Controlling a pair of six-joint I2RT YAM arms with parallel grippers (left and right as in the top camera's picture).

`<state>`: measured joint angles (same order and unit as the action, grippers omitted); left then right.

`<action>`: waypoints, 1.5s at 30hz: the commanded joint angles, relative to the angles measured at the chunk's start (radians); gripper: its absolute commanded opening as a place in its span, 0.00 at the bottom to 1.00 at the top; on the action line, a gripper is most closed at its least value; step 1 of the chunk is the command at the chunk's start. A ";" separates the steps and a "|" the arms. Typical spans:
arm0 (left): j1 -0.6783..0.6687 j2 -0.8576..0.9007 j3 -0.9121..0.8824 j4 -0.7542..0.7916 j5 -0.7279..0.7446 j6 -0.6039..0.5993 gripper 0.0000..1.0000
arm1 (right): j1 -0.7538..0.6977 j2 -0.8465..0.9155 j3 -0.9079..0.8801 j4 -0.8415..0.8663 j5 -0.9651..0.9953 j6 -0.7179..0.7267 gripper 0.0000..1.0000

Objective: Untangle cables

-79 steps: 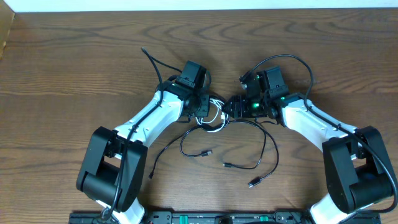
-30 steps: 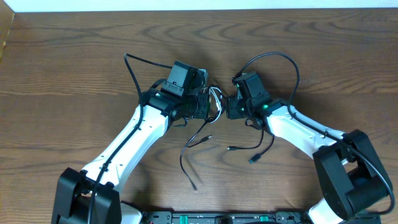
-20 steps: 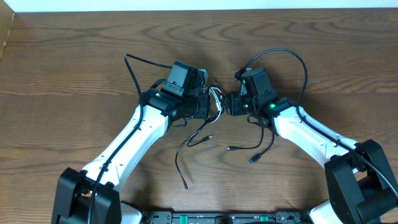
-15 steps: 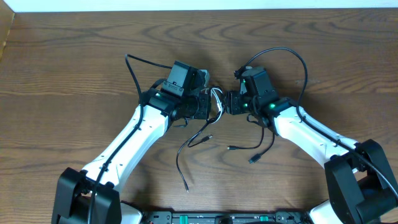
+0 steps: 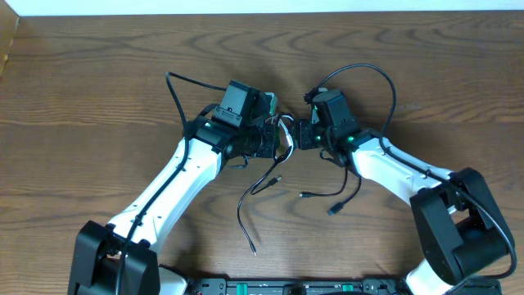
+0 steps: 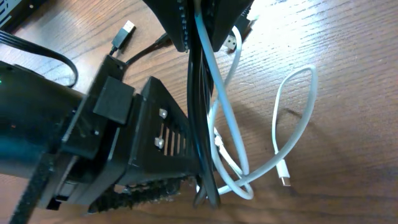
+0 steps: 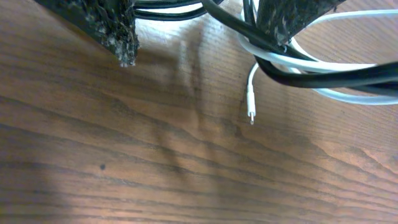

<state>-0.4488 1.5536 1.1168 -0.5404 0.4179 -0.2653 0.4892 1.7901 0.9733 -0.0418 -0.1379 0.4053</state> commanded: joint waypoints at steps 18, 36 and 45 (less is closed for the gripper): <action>0.000 -0.005 0.000 0.000 -0.085 -0.001 0.08 | 0.009 0.080 0.013 0.081 0.154 -0.002 0.01; -0.002 0.035 0.000 0.032 -0.142 -0.004 0.38 | 0.008 0.040 0.013 0.061 0.074 -0.002 0.01; -0.029 0.116 0.000 0.053 -0.208 -0.016 0.41 | 0.007 0.039 0.013 0.060 0.075 -0.002 0.01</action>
<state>-0.4656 1.6440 1.1168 -0.4862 0.2798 -0.2745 0.5011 1.8503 0.9733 0.0193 -0.0666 0.4015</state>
